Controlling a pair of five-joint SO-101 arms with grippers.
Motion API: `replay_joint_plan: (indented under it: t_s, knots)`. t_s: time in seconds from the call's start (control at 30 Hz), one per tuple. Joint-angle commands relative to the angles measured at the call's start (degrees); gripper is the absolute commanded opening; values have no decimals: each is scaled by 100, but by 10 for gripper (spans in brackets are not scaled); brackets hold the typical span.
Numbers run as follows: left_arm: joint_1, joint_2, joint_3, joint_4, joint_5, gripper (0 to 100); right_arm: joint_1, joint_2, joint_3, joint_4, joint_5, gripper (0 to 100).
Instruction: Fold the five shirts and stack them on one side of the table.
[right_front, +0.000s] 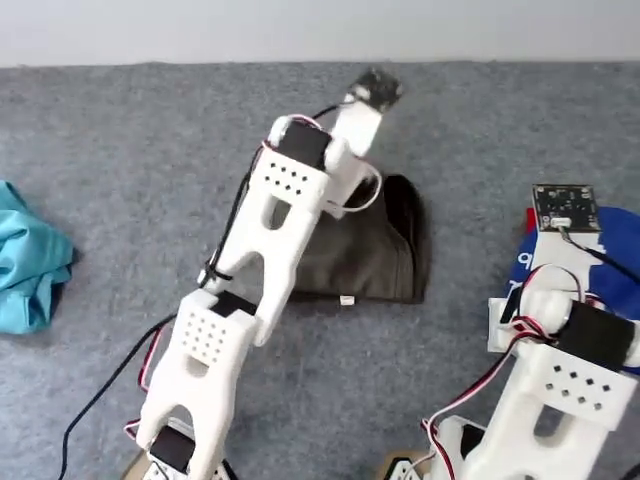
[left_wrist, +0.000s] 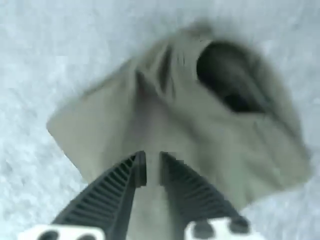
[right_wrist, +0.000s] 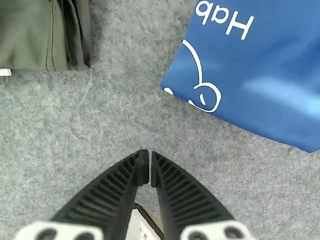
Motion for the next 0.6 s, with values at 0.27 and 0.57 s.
replay_joint_plan:
  t_s: [0.27,0.57]
  knots:
    - [290,44,585,-1609,-132,14,31,-13,-18,-136,53,29]
    - [888,1477,-347,-3174,-158,19,31,-13,-18,-119,53,29]
